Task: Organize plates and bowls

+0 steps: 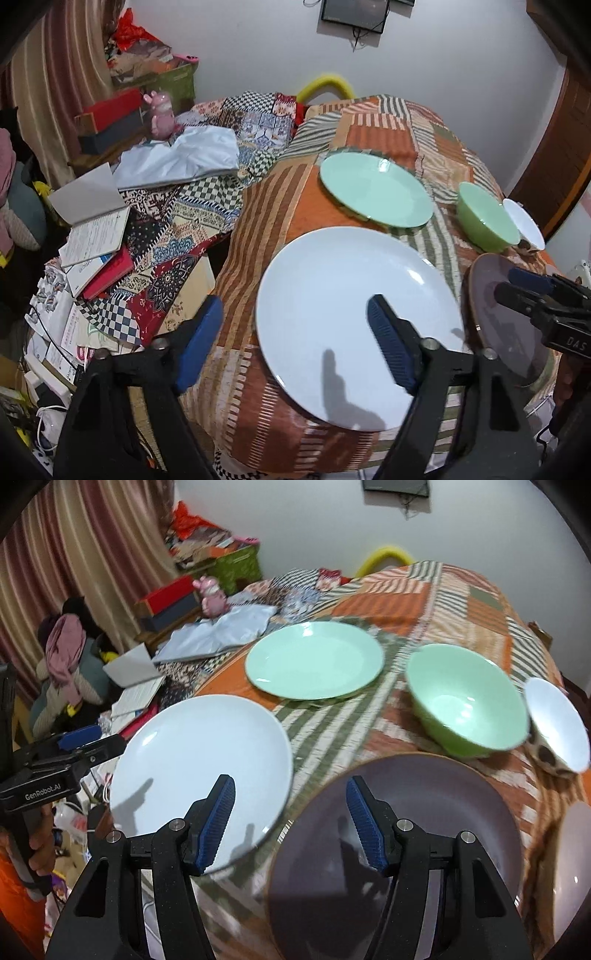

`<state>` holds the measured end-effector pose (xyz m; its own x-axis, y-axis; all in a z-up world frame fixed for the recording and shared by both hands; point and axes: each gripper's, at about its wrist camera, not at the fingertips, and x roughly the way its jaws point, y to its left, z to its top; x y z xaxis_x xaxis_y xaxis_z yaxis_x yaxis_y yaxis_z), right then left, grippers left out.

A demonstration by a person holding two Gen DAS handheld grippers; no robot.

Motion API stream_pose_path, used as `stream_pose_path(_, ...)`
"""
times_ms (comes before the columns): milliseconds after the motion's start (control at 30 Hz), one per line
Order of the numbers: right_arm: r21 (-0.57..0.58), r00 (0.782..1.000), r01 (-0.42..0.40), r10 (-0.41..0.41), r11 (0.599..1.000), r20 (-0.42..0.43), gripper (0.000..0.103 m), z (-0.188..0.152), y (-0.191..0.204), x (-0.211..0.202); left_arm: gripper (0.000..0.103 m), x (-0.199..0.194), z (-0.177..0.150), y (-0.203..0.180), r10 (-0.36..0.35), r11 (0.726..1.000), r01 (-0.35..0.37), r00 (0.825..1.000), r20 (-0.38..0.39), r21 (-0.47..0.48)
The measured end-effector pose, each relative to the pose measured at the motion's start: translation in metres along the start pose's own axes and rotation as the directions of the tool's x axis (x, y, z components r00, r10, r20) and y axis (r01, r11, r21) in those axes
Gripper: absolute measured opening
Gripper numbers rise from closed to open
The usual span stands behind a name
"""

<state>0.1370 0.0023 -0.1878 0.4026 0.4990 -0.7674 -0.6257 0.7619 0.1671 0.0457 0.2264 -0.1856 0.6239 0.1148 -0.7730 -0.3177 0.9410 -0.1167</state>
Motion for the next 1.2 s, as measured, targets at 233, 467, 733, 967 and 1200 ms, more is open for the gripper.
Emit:
stream_pose_path(233, -0.021, 0.995, -0.035, 0.033, 0.999, -0.092, 0.037, 0.005, 0.007, 0.031, 0.047, 0.020, -0.004, 0.018, -0.030, 0.999, 0.028, 0.996, -0.081, -0.020)
stream_pose_path(467, -0.005, 0.988, -0.048, 0.046, 0.999, -0.150, 0.027, 0.007, 0.005, 0.045, 0.036, 0.027, -0.011, 0.022, -0.074, 0.997, 0.071, 0.990, -0.119, -0.035)
stream_pose_path(733, -0.038, 0.984, -0.030, 0.023, 0.999, -0.179, 0.028, 0.007, 0.011, 0.054, 0.033, 0.034, -0.015, 0.018, -0.099, 0.995, 0.096, 0.984, -0.147, -0.032)
stream_pose_path(967, -0.026, 0.980, -0.038, 0.032, 0.999, -0.195, 0.028, 0.009, 0.013, 0.058, 0.028, 0.035, -0.022, 0.019, -0.108, 0.994, 0.101, 0.980, -0.167, -0.048)
stream_pose_path(1200, -0.017, 0.974, -0.084, 0.079, 0.996, -0.212, 0.028, 0.004, 0.019, 0.060, 0.028, 0.032, -0.020, 0.031, -0.080, 0.995, 0.069, 0.984, -0.160, -0.073)
